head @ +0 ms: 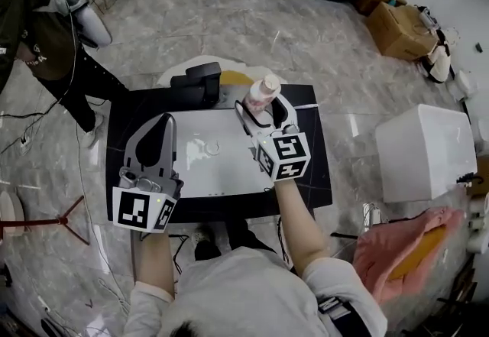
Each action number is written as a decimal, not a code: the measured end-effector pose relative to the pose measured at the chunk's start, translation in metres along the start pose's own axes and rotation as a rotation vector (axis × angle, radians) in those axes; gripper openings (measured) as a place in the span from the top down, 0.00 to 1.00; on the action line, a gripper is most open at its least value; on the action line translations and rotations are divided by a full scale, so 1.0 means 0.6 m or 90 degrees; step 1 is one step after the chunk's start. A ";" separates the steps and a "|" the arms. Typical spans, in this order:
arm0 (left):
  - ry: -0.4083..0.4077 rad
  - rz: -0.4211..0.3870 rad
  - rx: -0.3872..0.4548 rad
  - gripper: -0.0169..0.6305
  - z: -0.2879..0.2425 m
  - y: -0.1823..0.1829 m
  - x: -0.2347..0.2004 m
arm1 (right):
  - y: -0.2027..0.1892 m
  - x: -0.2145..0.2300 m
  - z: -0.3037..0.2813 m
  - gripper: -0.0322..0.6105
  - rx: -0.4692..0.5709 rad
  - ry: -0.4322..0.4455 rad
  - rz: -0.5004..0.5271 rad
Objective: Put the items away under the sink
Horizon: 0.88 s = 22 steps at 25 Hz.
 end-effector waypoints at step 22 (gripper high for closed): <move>-0.120 0.007 0.013 0.97 0.167 0.053 0.006 | 0.053 -0.163 0.240 0.41 0.028 -0.135 0.004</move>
Point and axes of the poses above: the fingertips, and each gripper's own axes: z backward along the fingers, x to its right, y out of its top, the point moved 8 cm from there along z, backward along the fingers, and after that the axes turned 5 degrees about z, right-handed, at the moved point
